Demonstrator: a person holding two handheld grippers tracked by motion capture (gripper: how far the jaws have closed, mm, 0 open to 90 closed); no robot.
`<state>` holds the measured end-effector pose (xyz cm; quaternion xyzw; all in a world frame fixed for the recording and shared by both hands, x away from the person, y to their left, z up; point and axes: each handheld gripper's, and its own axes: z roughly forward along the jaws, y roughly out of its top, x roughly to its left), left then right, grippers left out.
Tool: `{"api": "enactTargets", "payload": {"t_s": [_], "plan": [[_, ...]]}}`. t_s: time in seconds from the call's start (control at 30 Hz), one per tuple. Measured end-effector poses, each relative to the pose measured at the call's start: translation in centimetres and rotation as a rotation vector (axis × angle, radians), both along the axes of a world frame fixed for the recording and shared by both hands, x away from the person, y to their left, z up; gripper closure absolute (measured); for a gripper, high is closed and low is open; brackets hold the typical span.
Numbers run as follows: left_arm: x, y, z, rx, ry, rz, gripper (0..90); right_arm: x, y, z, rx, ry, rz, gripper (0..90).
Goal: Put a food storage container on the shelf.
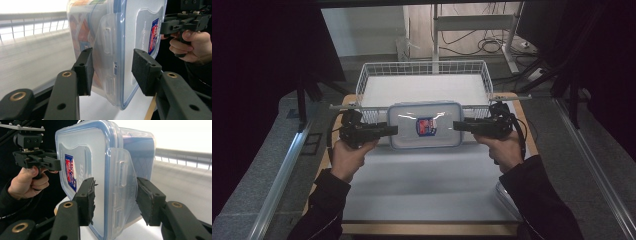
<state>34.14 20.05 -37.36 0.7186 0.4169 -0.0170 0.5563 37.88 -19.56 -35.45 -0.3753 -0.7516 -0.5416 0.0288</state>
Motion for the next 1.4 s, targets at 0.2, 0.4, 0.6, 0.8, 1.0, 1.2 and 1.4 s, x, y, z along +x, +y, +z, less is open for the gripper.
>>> {"api": "enactTargets", "payload": {"t_s": [0.2, 0.4, 0.6, 0.8, 1.0, 1.2, 1.4], "plan": [[1.0, 0.6, 1.6, -0.019, -0.011, 0.006, 53.4, 1.1, 0.5, 1.6, 0.005, -0.007, 0.002, 51.1], [2.2, 1.2, 3.1, -0.040, -0.017, 0.014, 53.9, 2.3, 0.9, 2.9, 0.019, -0.017, 0.005, 51.1], [3.8, 1.3, 4.2, -0.053, -0.015, 0.018, 54.4, 3.7, 1.0, 3.7, 0.044, -0.015, -0.005, 51.1], [5.1, 1.3, 4.8, -0.054, -0.009, 0.016, 54.4, 5.1, 0.9, 4.4, 0.059, -0.011, -0.023, 51.0], [6.3, 1.4, 5.4, -0.065, -0.002, 0.024, 54.4, 6.1, 1.0, 4.9, 0.071, -0.008, -0.030, 51.1], [7.6, 1.6, 5.9, -0.069, 0.009, 0.033, 54.4, 7.4, 1.2, 5.1, 0.085, 0.005, -0.036, 51.1], [8.7, 1.5, 6.3, -0.075, 0.023, 0.044, 54.3, 8.5, 1.2, 5.4, 0.096, 0.020, -0.044, 51.1]]}}
